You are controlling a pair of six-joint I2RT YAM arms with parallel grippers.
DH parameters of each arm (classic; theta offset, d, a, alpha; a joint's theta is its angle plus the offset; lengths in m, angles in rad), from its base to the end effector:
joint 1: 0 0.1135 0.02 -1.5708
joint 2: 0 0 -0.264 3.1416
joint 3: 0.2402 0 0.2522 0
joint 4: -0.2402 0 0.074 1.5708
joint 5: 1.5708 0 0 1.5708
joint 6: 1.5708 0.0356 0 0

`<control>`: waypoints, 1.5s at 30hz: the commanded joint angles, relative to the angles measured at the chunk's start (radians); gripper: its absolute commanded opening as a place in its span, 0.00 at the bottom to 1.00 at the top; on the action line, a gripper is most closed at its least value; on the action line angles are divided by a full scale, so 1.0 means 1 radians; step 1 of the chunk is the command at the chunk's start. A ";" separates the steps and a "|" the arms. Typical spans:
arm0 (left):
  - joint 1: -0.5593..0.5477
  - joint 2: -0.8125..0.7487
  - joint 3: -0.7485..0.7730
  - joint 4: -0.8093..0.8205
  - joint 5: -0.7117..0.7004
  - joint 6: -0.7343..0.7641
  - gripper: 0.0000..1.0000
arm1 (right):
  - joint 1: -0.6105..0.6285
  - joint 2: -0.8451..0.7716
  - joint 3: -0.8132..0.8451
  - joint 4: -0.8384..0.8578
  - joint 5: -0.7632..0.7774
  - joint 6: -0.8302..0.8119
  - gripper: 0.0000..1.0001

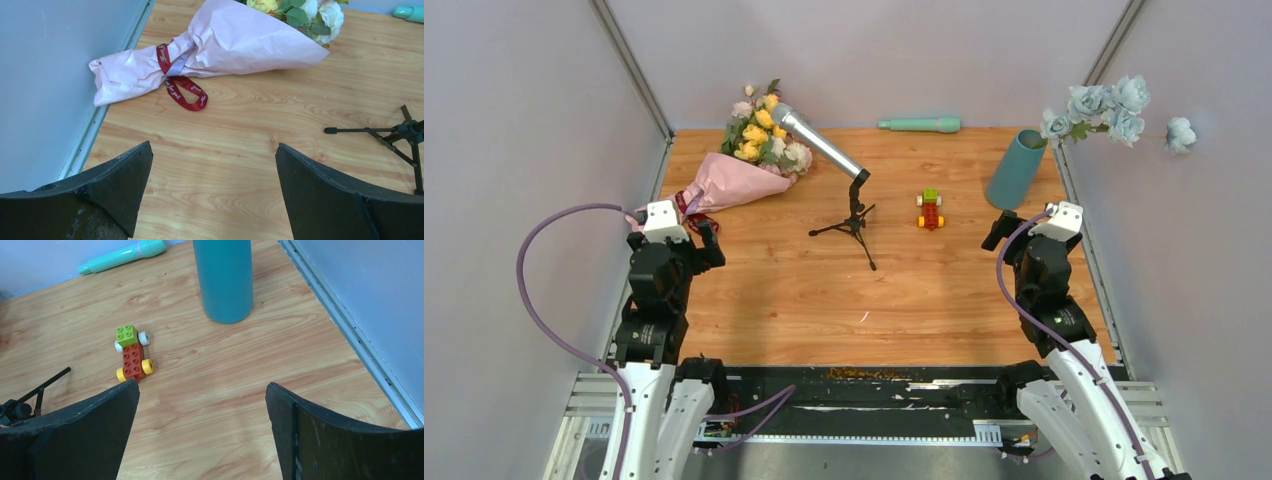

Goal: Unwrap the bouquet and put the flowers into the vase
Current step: Adjust the fake flower at the center of the board.

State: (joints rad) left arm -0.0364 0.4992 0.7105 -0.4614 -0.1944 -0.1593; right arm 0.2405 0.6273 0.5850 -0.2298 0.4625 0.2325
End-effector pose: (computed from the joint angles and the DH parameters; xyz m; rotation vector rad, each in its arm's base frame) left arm 0.1209 0.0025 0.3230 -0.2481 1.7992 0.0383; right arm 0.1548 0.0216 0.2896 0.3122 1.7876 -0.0912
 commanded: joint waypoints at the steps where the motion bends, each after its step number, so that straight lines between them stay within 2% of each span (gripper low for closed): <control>1: 0.009 0.022 0.046 0.011 -0.016 -0.027 1.00 | -0.003 -0.006 0.036 0.019 0.015 -0.010 1.00; 14: 0.009 0.102 0.031 -0.007 -0.002 0.018 1.00 | -0.003 -0.009 0.033 0.019 0.012 -0.011 1.00; 18: 0.020 0.238 0.082 -0.046 0.000 0.041 1.00 | -0.003 -0.019 0.033 0.015 0.012 -0.012 1.00; 23: 0.113 0.410 0.118 0.021 0.193 0.035 1.00 | -0.003 -0.041 0.031 0.009 -0.046 -0.006 1.00; 25: 0.140 0.493 0.154 0.028 0.221 0.046 1.00 | -0.004 -0.053 0.025 0.009 -0.066 -0.002 1.00; 30: 0.193 0.761 0.316 -0.008 0.133 0.120 1.00 | -0.004 -0.075 0.019 0.006 -0.098 0.008 1.00; 34: 0.224 0.914 0.391 0.060 0.016 0.186 1.00 | -0.004 -0.091 0.015 0.006 -0.104 0.015 1.00; 38: 0.227 1.042 0.501 0.067 -0.038 0.245 1.00 | -0.004 -0.102 0.013 0.006 -0.105 0.020 1.00; 45: 0.247 1.162 0.506 0.194 0.026 0.296 1.00 | -0.003 -0.083 0.013 0.006 -0.109 0.015 1.00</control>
State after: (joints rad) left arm 0.1940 1.6218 1.1782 -0.3725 -0.1806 0.0765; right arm 0.2405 0.5354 0.5850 -0.2424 0.3649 0.2359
